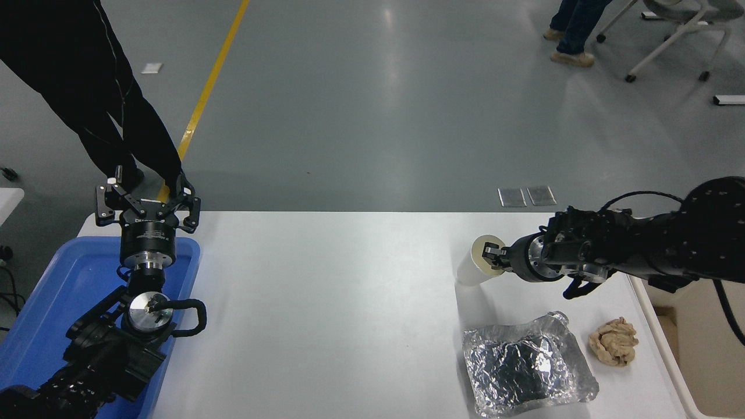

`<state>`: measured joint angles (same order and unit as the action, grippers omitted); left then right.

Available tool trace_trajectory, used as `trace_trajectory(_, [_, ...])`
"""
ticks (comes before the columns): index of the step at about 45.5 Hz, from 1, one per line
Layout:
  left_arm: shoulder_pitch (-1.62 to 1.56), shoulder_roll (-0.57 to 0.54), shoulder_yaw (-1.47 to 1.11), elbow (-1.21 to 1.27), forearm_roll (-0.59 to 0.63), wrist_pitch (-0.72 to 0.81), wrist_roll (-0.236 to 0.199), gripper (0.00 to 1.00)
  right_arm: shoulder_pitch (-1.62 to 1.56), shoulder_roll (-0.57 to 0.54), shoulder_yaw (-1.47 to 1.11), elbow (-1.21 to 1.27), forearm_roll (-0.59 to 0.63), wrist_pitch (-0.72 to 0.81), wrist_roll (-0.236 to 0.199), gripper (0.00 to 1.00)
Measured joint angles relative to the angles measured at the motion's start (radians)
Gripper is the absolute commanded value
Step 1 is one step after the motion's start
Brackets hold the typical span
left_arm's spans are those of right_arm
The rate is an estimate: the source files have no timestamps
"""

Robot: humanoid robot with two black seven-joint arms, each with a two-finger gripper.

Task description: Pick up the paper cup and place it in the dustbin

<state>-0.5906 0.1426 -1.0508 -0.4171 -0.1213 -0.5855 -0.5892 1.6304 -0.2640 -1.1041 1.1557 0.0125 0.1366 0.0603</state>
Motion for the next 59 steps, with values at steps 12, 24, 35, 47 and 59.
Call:
trace_trajectory(12, [0.000, 0.000, 0.000, 0.000, 0.000, 0.000, 0.000, 0.99, 0.321, -0.188, -0.087, 0.235, -0.107, 0.120, 0.013, 0.00])
trace_trajectory(24, [0.000, 0.000, 0.000, 0.001, 0.000, 0.000, 0.000, 0.99, 0.674, -0.274, -0.204, 0.390, -0.140, 0.290, 0.020, 0.00])
trace_trajectory(35, [0.000, 0.000, 0.000, 0.001, 0.000, 0.001, 0.000, 0.99, 0.894, -0.298, -0.261, 0.434, -0.150, 0.435, 0.022, 0.00])
trace_trajectory(47, [0.000, 0.000, 0.000, 0.000, 0.000, 0.001, 0.000, 0.99, 0.896, -0.305, -0.281, 0.408, -0.153, 0.459, 0.022, 0.00])
trace_trajectory(59, [0.000, 0.000, 0.000, 0.001, 0.000, 0.000, 0.000, 0.99, 0.664, -0.328, -0.276, 0.229, -0.145, 0.379, 0.018, 0.00])
